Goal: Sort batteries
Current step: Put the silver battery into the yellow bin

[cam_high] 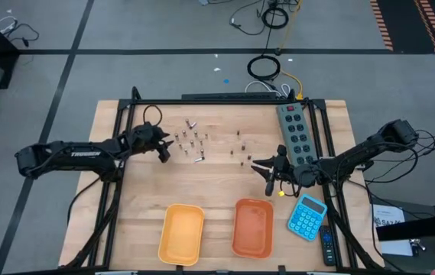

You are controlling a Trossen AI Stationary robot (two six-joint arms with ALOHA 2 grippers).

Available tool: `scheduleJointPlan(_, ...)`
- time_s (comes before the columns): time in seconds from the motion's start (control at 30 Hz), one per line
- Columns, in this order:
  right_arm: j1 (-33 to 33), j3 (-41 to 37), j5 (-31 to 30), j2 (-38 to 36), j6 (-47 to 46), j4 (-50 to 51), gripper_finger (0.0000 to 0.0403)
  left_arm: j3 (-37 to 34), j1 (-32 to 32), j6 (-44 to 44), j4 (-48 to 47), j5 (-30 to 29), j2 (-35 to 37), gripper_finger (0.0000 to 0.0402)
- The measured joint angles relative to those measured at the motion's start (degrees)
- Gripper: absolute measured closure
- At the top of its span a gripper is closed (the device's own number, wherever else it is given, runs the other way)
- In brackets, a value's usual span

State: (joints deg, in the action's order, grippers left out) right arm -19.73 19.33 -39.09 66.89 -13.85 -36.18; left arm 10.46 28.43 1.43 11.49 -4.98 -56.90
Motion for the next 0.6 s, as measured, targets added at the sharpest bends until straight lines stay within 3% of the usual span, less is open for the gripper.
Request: scheduleJointPlan(0.6,0.0,0.0,0.0,0.0,0.0,-0.1,0.0321,0.0,6.9,5.1,17.9,6.7,-18.6,0.0221)
